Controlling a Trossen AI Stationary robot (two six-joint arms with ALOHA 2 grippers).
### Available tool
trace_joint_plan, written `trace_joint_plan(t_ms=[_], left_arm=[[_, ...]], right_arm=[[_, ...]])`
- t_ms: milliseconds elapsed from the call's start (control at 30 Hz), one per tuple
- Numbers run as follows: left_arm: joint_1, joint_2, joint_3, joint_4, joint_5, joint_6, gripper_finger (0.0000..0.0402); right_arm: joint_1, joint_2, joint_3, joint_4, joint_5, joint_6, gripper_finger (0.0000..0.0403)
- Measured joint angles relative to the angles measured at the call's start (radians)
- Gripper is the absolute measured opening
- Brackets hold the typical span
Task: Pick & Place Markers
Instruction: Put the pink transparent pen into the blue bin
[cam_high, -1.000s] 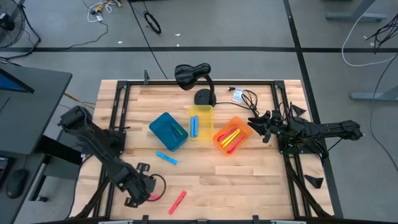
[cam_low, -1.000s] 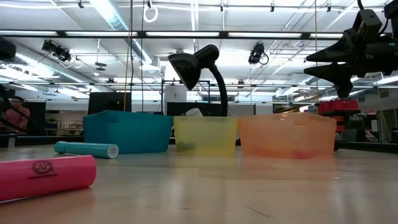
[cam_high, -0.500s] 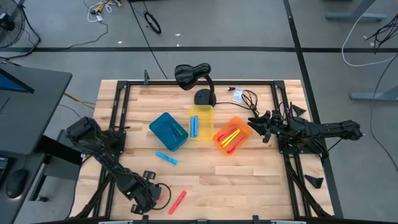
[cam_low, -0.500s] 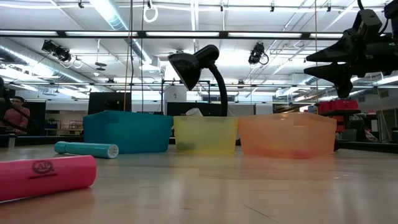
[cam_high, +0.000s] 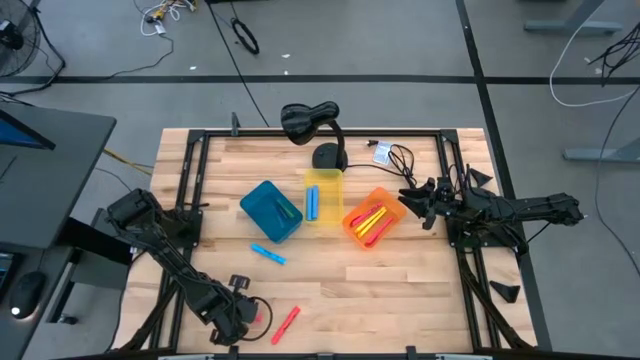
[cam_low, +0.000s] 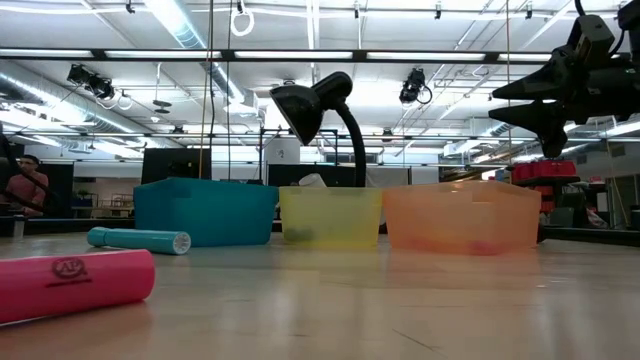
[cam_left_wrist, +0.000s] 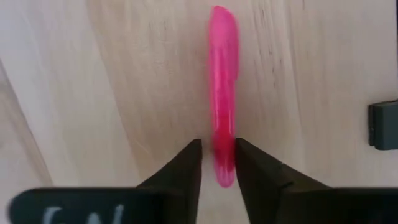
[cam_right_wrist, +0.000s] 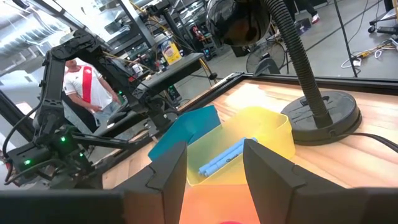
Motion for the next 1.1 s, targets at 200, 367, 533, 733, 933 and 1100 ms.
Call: trace_joint_plan(t_ms=[200,367,533,733,933,1100], left_arm=[[0.001,0.001,0.0,0.003,-0.007,0.001,0.0032],[0.001,0.002,0.0,0.014,-0.009,0.01,0.0029],[0.006,-0.026,-0.002,0.005,-0.009,0.032,0.0029],[0.042,-0.121,-0.004,-0.061,-0.029,0.118,0.0029],[0.091,-0.215,-0.004,-0.125,-0.02,0.301,0.0029],[0.154,-0.276,-0.003,-0.196,-0.019,0.458,0.0029]], right_arm=[[0.0,0.0,0.0,0.0,0.0,0.0,0.016],[0.0,0.0,0.0,0.0,0.0,0.0,0.016],[0.0,0.0,0.0,0.0,0.0,0.0,0.016],[0.0,0.0,0.0,0.0,0.0,0.0,0.016],[0.0,0.0,0.0,0.0,0.0,0.0,0.016],[0.0,0.0,0.0,0.0,0.0,0.0,0.016]])
